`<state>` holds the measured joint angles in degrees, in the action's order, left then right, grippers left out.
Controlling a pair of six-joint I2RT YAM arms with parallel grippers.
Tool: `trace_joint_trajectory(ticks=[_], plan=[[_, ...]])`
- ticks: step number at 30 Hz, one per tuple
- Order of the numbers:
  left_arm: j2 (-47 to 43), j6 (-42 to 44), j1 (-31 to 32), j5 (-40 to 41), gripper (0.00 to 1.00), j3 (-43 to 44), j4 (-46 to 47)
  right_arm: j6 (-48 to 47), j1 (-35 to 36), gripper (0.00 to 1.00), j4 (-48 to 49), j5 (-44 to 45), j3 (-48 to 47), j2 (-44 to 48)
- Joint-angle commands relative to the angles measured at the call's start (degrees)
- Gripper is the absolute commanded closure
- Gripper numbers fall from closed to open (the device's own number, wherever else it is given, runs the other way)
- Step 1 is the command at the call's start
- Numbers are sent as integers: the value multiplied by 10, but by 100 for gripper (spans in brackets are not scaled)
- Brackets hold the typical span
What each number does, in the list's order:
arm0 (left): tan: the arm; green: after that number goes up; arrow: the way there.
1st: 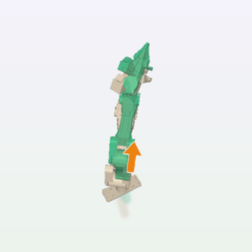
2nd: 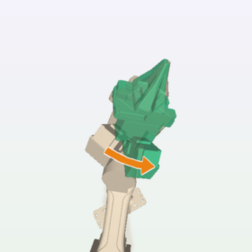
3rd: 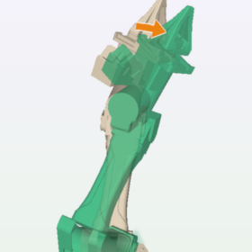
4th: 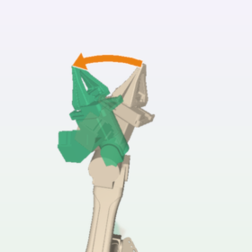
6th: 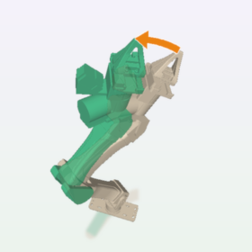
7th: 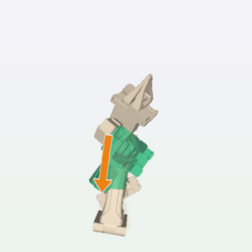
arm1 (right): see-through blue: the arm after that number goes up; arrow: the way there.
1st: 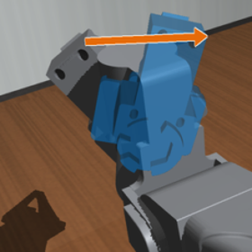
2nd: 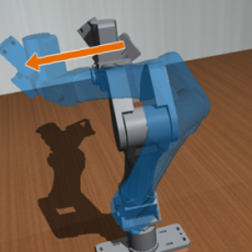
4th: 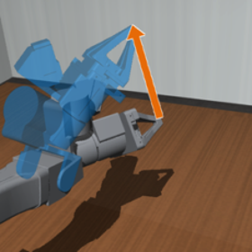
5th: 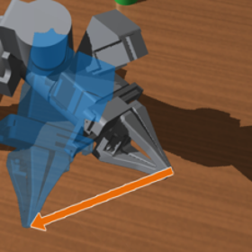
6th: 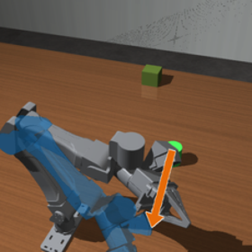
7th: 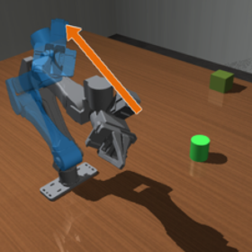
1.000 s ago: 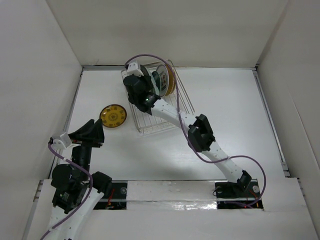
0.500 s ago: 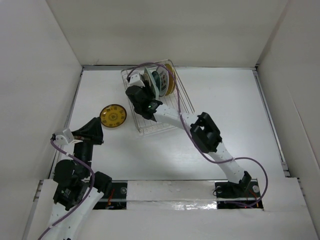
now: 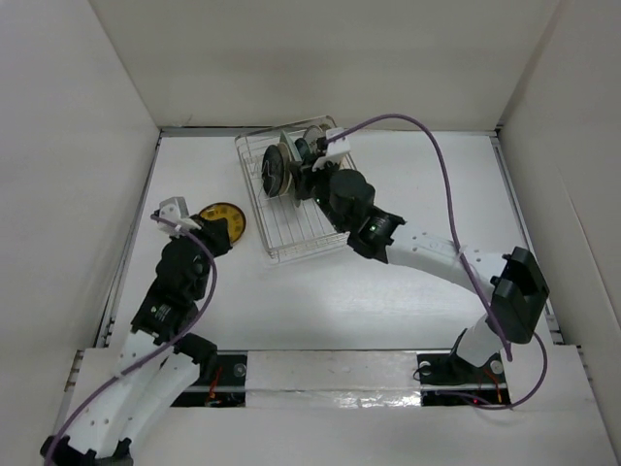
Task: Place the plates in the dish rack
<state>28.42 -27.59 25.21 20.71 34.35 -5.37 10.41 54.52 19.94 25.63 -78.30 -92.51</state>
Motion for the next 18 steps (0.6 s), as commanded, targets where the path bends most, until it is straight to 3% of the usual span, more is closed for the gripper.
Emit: trace_joint_trajectory(ticks=[1, 2, 6, 8, 10, 13, 18], plan=[[74, -104, -4, -32, 99, 26, 23, 58, 6, 100, 49, -89, 70, 0], [87, -136, -4, -3, 93, 26, 26, 60, 6, 99, 57, -107, 83, 7], [124, -208, -28, 81, 42, 15, 19, 7, -5, 79, 64, -213, 122, 27], [131, -232, -63, 67, 35, -13, 42, -10, -12, 65, 45, -218, 125, 31], [155, -259, -103, 47, 34, -38, 71, 12, -34, 51, 61, -242, 136, 39], [206, -288, -146, 29, 42, -60, 99, 49, -59, 48, 89, -331, 148, 58], [261, -302, -247, -33, 70, -90, 132, 51, -65, 47, 81, -352, 157, 83]])
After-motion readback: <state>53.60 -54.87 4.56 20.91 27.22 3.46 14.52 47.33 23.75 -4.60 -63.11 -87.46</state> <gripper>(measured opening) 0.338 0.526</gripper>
